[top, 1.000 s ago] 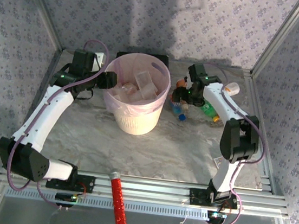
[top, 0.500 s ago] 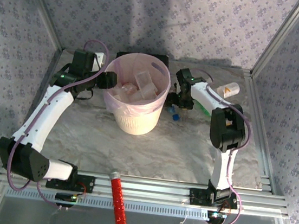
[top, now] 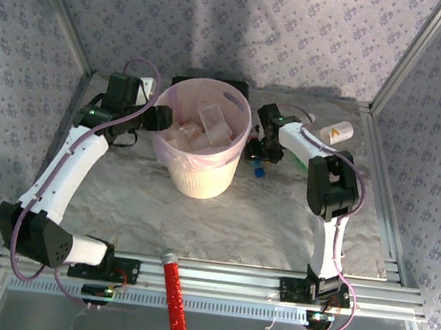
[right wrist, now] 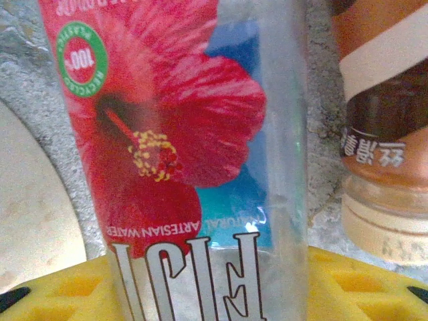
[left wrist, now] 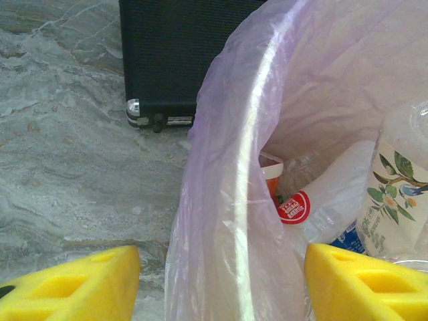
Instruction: Put the plastic bottles in the bin
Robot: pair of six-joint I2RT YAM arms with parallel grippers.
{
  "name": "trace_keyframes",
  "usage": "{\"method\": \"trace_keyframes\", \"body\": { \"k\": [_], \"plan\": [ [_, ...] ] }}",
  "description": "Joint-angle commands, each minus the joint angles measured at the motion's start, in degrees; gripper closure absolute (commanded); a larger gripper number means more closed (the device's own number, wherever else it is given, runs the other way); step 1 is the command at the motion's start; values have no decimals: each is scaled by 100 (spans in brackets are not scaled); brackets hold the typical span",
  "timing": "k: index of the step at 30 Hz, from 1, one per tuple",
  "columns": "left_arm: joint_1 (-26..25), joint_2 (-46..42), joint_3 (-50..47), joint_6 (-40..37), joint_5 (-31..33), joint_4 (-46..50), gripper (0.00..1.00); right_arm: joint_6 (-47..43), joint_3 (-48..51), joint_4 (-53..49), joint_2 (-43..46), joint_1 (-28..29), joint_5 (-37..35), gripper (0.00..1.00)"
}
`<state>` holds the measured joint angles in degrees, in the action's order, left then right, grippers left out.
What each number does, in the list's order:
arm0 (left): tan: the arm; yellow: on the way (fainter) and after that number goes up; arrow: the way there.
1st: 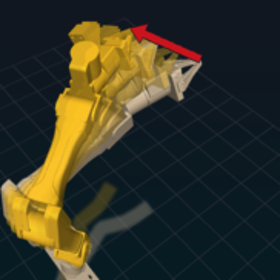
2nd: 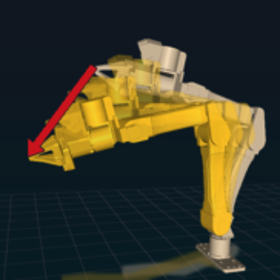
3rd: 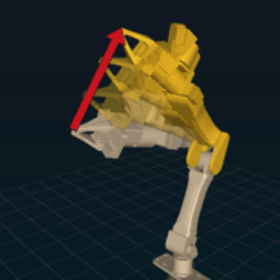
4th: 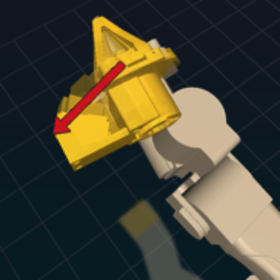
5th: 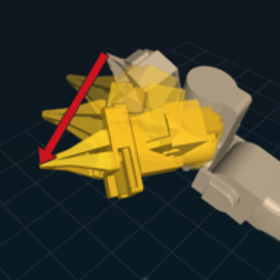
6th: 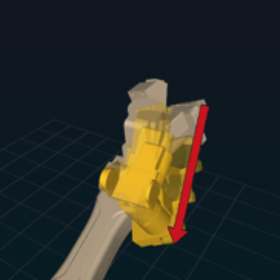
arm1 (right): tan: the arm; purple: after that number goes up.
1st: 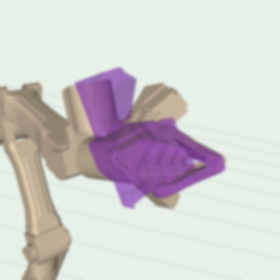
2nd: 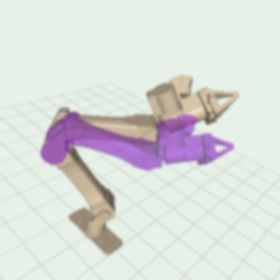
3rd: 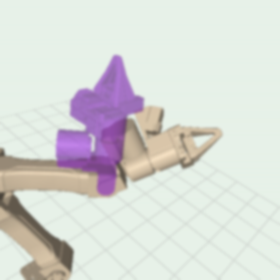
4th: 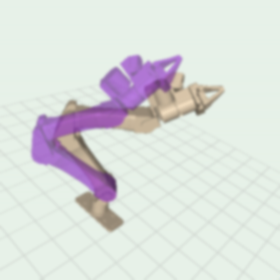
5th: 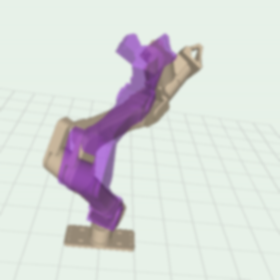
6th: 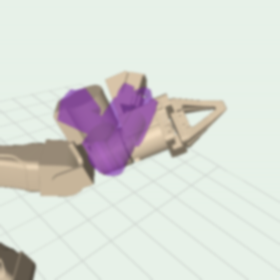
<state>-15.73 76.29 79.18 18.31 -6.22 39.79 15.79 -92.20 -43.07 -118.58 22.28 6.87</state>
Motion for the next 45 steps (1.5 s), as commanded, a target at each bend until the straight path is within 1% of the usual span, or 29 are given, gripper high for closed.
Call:
{"method": "trace_keyframes", "body": {
  "k": [1, 10, 15, 19, 22, 26, 31, 33, 36, 39, 42, 45],
  "plan": [
    [61, -36, 124, -82, -2, 167, 34, 3, 44, -159, 670, 39, 71, 45],
    [61, -9, 151, -99, -11, 160, 34, -93, -28, -627, 2132, -218, 111, 46],
    [60, -27, 85, -90, -33, 93, 34, -110, -465, -884, 2862, -221, -11, 46],
    [61, -10, 72, -92, -65, 44, 34, -104, -998, -838, 3069, -68, 59, 46],
    [53, 51, 63, -42, -98, -23, 34, -128, -1662, -803, 2860, 325, 112, 46],
    [28, 140, 123, 6, -183, -26, 35, -300, -2547, -934, 2423, 990, 41, 45],
    [17, 133, 103, 23, -170, -46, 35, -330, -3206, -1018, 1732, 1545, 329, 45],
    [10, 138, 108, 41, -186, -26, 35, -408, -3500, -1270, 1422, 1760, 202, 45],
    [9, 97, 98, 20, -153, -9, 35, -388, -3527, -1499, 1183, 1828, -112, 45],
    [8, 55, 91, -9, -117, 15, 35, -384, -3370, -1516, 1069, 1684, -327, 44],
    [8, 50, 80, -29, -101, 29, 35, -397, -3289, -1629, 898, 1592, -338, 44],
    [8, 61, 85, -20, -107, 12, 35, -501, -3167, -1676, 730, 1610, -116, 44]
  ]
}}
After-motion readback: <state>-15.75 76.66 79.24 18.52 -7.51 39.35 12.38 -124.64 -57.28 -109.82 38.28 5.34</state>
